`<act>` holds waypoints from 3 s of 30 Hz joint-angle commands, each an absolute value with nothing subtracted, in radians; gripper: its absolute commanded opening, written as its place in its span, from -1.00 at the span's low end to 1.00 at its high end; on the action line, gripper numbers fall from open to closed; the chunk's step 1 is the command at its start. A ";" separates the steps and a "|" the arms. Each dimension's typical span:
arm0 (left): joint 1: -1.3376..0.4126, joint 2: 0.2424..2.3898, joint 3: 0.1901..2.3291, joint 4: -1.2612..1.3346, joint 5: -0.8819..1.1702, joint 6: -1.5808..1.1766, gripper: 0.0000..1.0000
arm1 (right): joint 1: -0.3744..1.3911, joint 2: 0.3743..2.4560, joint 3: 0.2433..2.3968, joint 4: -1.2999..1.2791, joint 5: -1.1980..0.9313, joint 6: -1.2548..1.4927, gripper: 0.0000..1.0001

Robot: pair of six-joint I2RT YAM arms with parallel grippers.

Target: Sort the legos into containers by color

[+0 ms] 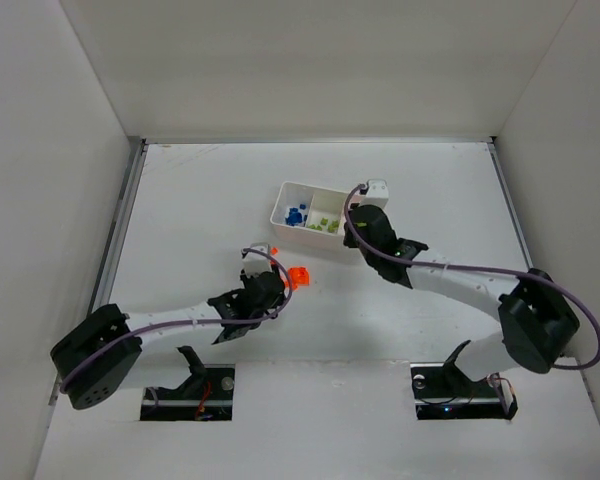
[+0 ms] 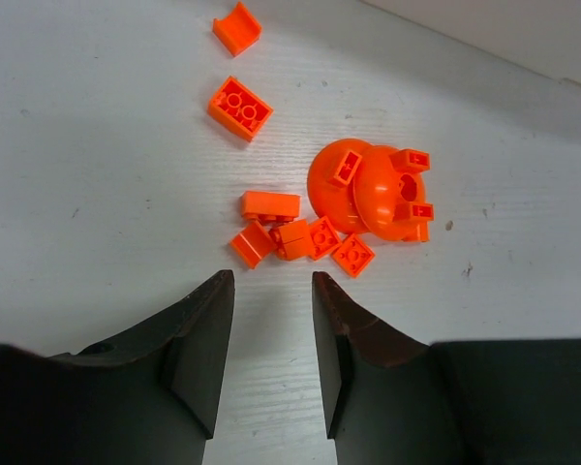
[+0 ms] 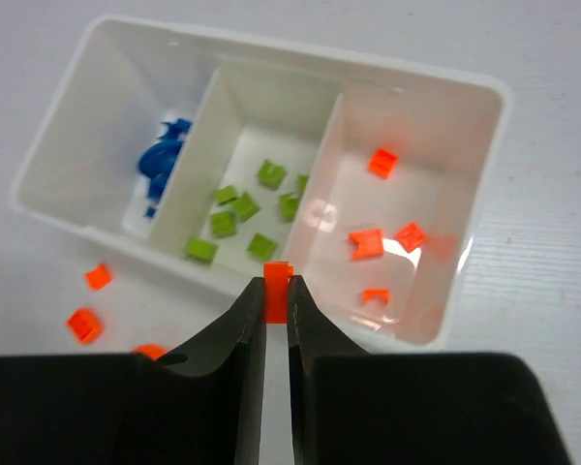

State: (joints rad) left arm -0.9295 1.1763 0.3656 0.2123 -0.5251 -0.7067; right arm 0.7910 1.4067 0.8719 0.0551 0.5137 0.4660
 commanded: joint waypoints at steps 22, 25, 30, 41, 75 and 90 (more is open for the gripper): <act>-0.959 1.318 0.433 0.265 -0.614 -0.716 -0.47 | 0.872 1.405 0.821 0.173 0.532 0.429 -0.06; -0.946 1.327 0.423 0.273 -0.618 -0.715 -0.47 | 0.933 1.408 0.776 0.181 0.529 0.452 -0.08; -0.923 1.356 0.433 0.279 -0.620 -0.692 -0.49 | 0.995 1.442 0.721 0.192 0.502 0.554 -0.06; -0.906 1.382 0.433 0.295 -0.617 -0.658 -0.61 | 1.038 1.581 0.744 0.232 0.428 0.601 0.14; -0.841 0.948 0.466 0.110 -0.491 -0.638 -0.79 | 0.998 1.799 0.910 0.268 0.348 0.569 -0.16; -0.846 1.153 0.662 0.279 -0.439 -0.540 -0.79 | 1.007 1.514 0.715 0.258 0.411 0.626 -0.27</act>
State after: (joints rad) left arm -0.8467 1.1175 0.5846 0.1913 -0.4625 -0.5831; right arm 1.0016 1.5803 0.7570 0.2367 0.3798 0.5995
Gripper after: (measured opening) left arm 0.141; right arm 0.370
